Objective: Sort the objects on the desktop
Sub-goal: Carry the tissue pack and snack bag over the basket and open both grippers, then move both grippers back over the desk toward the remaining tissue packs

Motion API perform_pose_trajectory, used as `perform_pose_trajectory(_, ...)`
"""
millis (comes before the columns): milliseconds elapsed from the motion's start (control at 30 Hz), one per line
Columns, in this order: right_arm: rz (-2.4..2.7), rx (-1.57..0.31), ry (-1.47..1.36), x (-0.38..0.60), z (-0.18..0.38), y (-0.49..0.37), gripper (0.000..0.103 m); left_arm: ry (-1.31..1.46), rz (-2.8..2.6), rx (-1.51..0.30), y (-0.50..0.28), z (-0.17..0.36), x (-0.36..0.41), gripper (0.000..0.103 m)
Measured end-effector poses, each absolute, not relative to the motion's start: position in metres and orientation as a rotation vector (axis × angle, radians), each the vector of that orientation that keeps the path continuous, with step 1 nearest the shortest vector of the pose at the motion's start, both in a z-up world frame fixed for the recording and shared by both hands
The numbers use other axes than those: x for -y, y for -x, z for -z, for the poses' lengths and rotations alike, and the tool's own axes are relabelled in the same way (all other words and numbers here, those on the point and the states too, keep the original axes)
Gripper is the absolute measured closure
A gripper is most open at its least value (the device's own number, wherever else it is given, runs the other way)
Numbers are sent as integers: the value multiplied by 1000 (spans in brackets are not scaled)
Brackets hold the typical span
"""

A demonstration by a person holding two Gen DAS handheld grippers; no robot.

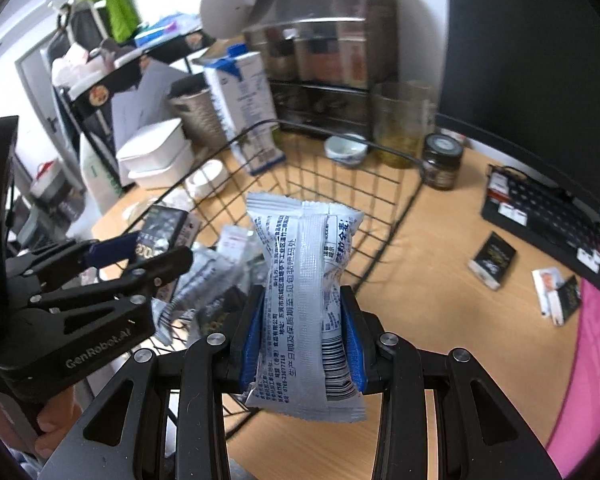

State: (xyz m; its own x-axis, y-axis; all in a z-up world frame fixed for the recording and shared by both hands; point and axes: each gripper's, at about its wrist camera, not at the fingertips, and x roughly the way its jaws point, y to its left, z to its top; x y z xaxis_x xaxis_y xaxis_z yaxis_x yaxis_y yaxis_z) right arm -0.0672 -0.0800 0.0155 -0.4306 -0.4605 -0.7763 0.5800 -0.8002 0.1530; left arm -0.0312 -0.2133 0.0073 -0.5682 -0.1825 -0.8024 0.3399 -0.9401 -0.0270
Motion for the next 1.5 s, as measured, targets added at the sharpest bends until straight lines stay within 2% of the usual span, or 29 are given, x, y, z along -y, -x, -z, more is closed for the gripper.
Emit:
perform_pose_trajectory(400,2178,-213,-1135,105,-9,64,66,-1290,2491,-287,23,-1,225,51)
perform_pose_trajectory(433,2173,-207,-1130,104,-9,64,65,-1288,2495,-283,22,-2,224,49)
perform_pose_trajectory(467,2177,-203,-1124,105,-9,63,62,-1284,2501,-267,21,-4,223,43)
perform_pose_trajectory(567,2198,-183,-1111,101,-13,63,59,-1235,2494,-217,18,-10,220,33)
perform_pose_trajectory(667,2199,-164,-1107,97,-17,63,59,-1204,2511,-201,15,-16,218,31)
perform_pose_trajectory(1133,2287,-135,-1104,55,-26,60,59,-1181,2596,-178,20,-30,188,29)
perform_pose_trajectory(1500,2446,-47,-1169,-27,-23,69,59,-1219,2748,-103,50,-33,122,28)
